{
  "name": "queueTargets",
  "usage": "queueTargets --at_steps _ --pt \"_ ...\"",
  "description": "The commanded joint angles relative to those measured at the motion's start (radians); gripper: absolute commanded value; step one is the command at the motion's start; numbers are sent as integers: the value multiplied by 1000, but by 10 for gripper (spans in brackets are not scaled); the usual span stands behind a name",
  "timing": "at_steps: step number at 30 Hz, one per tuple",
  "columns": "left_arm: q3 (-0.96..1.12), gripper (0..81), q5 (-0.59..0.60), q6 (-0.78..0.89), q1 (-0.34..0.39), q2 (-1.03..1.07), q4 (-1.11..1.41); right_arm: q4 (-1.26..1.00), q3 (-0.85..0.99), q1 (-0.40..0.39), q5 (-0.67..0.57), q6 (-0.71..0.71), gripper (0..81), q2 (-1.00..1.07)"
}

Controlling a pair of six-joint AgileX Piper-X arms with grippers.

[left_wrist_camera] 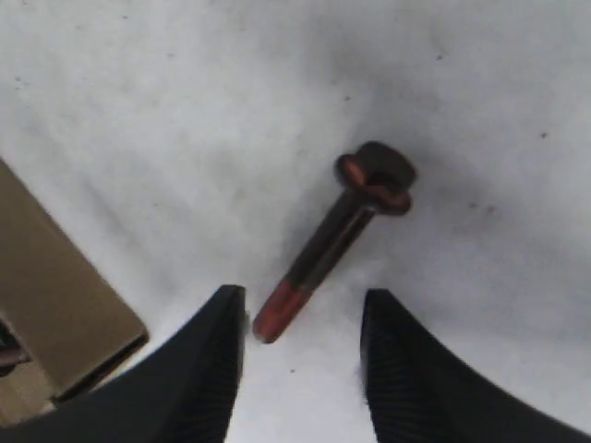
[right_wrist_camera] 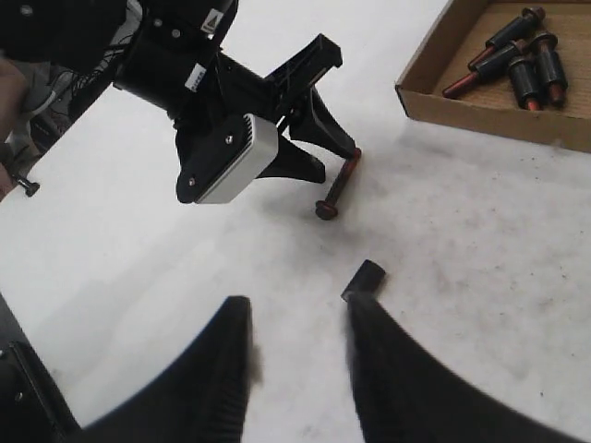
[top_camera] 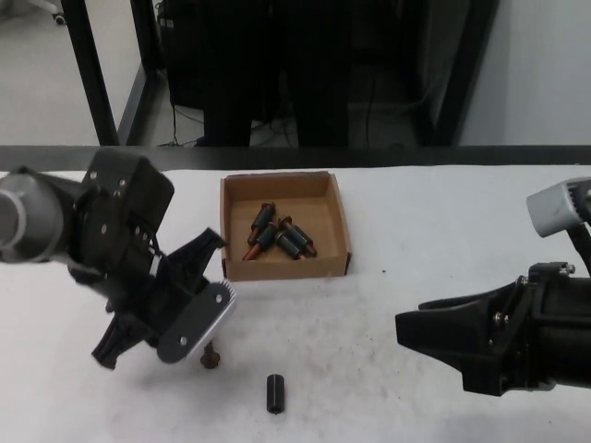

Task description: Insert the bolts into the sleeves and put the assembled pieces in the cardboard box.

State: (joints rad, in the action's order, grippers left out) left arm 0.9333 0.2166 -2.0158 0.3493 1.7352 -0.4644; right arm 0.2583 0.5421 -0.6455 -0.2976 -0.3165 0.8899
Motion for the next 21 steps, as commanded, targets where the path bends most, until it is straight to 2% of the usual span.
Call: queueTargets --at_steps 1,8,21 --pt "55 393 71 -65 -2 -2 -54 -17 0 -2 1 6 330 -2" --pt "55 393 65 -124 -2 -2 -139 -21 0 -2 1 8 330 -2" --pt "55 371 33 -148 13 -2 -143 -126 -50 -2 -23 8 330 -2"
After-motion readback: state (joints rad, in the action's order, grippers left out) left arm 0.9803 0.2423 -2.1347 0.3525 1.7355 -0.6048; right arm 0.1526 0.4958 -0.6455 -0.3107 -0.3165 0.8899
